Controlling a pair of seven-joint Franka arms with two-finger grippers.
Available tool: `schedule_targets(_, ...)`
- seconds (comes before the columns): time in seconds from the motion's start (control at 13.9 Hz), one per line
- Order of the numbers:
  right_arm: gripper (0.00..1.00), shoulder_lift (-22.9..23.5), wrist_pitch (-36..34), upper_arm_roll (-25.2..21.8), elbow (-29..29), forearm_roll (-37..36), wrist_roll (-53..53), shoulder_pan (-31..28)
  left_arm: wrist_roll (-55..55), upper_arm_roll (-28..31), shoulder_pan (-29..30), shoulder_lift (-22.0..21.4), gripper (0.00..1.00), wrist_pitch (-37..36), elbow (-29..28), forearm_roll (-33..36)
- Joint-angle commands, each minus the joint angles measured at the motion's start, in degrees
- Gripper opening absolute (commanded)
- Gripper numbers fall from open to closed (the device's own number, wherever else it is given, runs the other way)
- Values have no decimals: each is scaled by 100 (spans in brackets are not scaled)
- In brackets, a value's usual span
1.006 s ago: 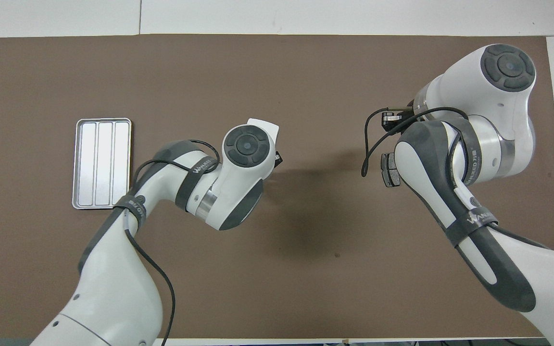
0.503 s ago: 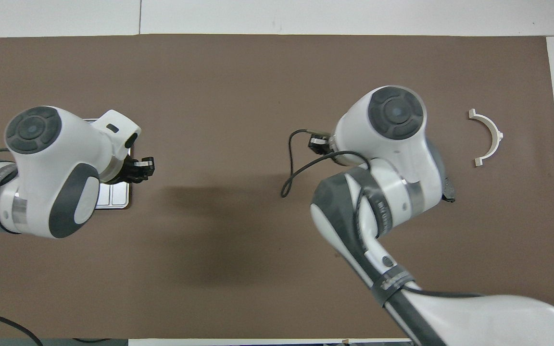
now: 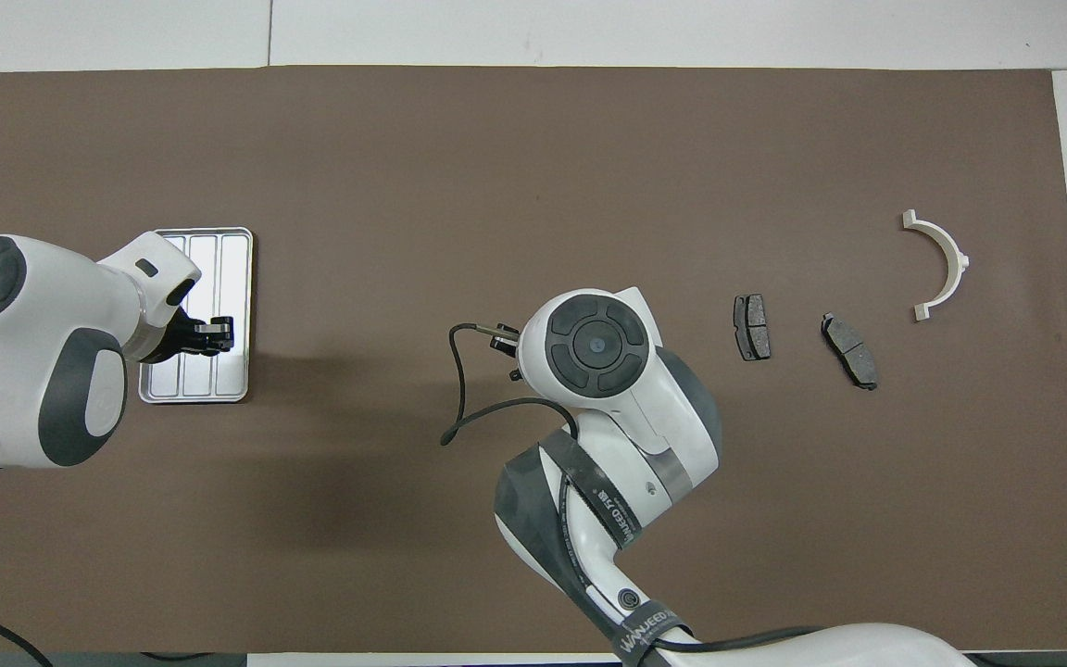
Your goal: Pick bearing gear from pile to tray
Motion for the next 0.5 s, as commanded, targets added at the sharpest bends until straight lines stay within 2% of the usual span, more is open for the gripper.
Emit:
schedule_targets(0.0, 0, 103, 250, 19, -135, -54, -23, -37, 397, -49, 362, 67, 0, 210, -98, 57)
schedule_targets(0.43, 0, 480, 655, 19, -152, -54, -40, -37, 415, -49, 573, 393, 0, 825, -265, 48)
